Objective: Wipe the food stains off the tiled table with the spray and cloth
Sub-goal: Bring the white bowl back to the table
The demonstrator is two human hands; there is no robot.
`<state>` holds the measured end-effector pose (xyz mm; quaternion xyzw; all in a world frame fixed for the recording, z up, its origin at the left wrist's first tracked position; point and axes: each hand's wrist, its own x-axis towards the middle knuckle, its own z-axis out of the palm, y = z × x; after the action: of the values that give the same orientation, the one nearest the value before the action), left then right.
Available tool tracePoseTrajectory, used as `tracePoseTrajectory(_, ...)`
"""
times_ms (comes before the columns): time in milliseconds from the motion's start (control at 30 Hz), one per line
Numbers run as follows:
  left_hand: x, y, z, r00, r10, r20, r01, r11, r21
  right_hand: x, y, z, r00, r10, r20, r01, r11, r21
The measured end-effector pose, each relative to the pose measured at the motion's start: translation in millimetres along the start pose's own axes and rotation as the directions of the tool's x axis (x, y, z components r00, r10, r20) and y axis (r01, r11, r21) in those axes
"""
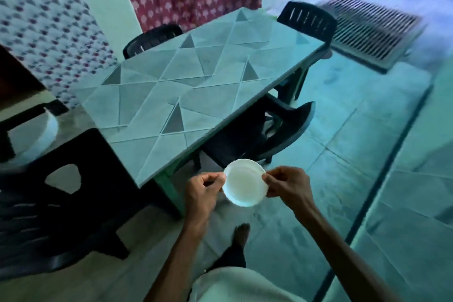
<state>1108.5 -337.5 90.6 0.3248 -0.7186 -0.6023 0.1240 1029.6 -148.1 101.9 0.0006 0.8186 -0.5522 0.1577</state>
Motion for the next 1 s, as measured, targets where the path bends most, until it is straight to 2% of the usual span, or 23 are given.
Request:
tracePoseTrajectory(267, 150.7, 80.6, 159.7, 0.974, 0.047, 0.222, -0.073, 0.991, 0.109, 153.6, -29.6, -105.1, 0.967, 0.068, -0.244, -0.046, 0.994, 0.095)
tracePoseTrajectory(333, 171.7, 97.2, 189.4, 0.964, 0.071, 0.257, -0.102, 0.989, 0.110, 181.9, -30.3, -125.2, 0.961, 0.075, -0.265, -0.047, 0.993, 0.110)
tracePoseTrajectory(500, 218.3, 120.2, 278.4, 0.942, 0.049, 0.331, -0.070, 0.996, 0.051, 258.6, -17.9, -184.7, 0.950, 0.090, -0.298, -0.052, 0.990, 0.135)
tracePoseTrajectory(700, 256.4, 146.1, 404.0, 0.965, 0.014, 0.263, -0.008, 1.000, -0.024, 363.5, -1.5, -280.1, 0.967, 0.076, -0.243, -0.039, 0.987, 0.155)
tracePoseTrajectory(1000, 292.1, 207.2, 578.5, 0.990, -0.091, 0.108, 0.101, 0.990, -0.099, 519.7, -1.7, -427.0, 0.996, 0.043, -0.083, -0.036, 0.996, 0.078)
